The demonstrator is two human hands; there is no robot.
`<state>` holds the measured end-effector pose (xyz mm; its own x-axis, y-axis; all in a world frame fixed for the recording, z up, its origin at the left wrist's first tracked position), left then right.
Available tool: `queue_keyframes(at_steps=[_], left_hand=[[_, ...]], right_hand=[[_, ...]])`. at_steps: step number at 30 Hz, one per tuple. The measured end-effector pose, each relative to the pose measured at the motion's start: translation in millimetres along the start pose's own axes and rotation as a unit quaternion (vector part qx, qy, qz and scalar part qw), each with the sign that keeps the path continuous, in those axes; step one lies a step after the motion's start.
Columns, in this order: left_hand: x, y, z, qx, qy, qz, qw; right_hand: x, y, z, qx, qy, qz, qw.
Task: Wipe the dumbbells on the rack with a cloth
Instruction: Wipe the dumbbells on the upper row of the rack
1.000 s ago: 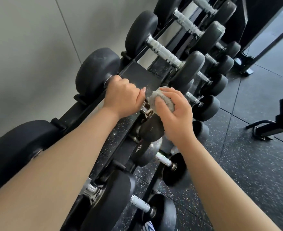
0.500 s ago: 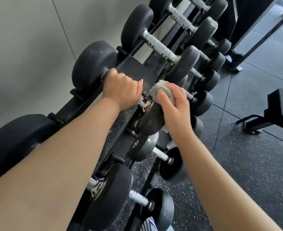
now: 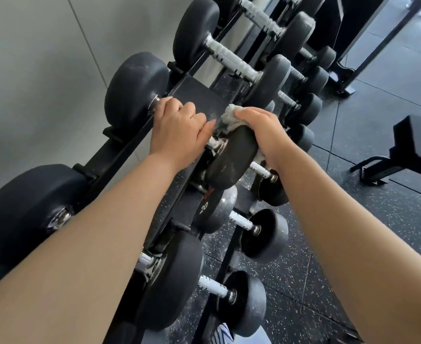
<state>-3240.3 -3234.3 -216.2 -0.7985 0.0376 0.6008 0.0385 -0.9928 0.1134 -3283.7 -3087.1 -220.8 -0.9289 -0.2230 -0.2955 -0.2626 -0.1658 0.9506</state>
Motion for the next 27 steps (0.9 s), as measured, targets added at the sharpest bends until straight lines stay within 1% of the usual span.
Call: queue_keyframes(at_steps=[3, 5, 7, 9, 10, 12, 15, 16, 18, 20, 21, 22, 24, 25, 27], left_hand=[[3.3, 1.9, -4.5, 0.002, 0.064, 0.003, 0.998], [3.7, 0.3, -8.0, 0.003, 0.101, 0.008, 0.995], [3.2, 0.4, -9.6, 0.009, 0.129, 0.015, 0.992], [2.1, 1.9, -9.5, 0.013, 0.145, 0.023, 0.989], [1.3, 1.8, -9.4, 0.011, 0.149, 0.025, 0.988], [-0.4, 1.0, -8.1, 0.0, 0.146, 0.031, 0.989], [-5.4, -1.0, -6.2, -0.011, 0.139, 0.043, 0.989], [-6.2, -1.0, -5.6, -0.012, 0.142, 0.045, 0.989], [-8.2, -1.0, -5.4, -0.018, 0.176, 0.04, 0.983], [-11.1, -1.1, -7.4, -0.03, 0.215, 0.035, 0.976], [-11.9, -0.9, -9.0, -0.037, 0.234, 0.034, 0.971], [-12.2, -1.0, -10.8, -0.043, 0.254, 0.034, 0.966], [-12.5, -1.5, -13.9, -0.045, 0.284, 0.035, 0.957], [-12.6, -1.7, -14.7, -0.044, 0.294, 0.036, 0.954], [-12.9, -0.8, -15.4, -0.044, 0.309, 0.038, 0.949]], right_hand=[[-5.9, -0.6, 0.3, 0.02, -0.028, 0.024, 0.999], [-22.5, -2.4, -0.9, 0.0, -0.076, 0.093, 0.993], [-49.7, -6.7, -11.2, -0.046, -0.138, 0.183, 0.972], [-67.8, -17.7, -22.6, -0.084, -0.181, 0.234, 0.952], [-70.7, -19.5, -24.7, -0.101, -0.187, 0.244, 0.946], [-62.1, -15.4, -19.6, -0.114, -0.173, 0.258, 0.944], [-44.8, -5.2, -8.4, -0.102, -0.106, 0.249, 0.957], [-37.1, -2.6, -6.0, -0.092, -0.079, 0.231, 0.965], [-20.5, 0.5, -4.7, -0.059, -0.03, 0.163, 0.984], [-12.1, 1.9, -3.0, -0.024, -0.005, 0.095, 0.995], [-11.6, 2.5, -2.5, -0.012, -0.002, 0.08, 0.997], [-12.2, 1.3, -1.7, -0.004, -0.01, 0.082, 0.997], [-22.3, -3.6, -2.7, -0.014, -0.045, 0.126, 0.991], [-34.7, -6.3, -5.4, -0.032, -0.072, 0.161, 0.984], [-63.6, -12.7, -18.1, -0.098, -0.121, 0.247, 0.956]])
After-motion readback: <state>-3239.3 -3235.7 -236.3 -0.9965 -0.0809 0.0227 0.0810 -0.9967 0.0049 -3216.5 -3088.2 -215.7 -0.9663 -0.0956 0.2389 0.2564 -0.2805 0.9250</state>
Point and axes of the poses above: each hand's wrist, its own x-axis towards the middle knuckle, its own z-axis out of the back of the hand, y = z × x, the point moved 8 cm from there along x, towards the middle knuckle, and after that the axes turned 8 degrees about x, right-handed, at the moved point
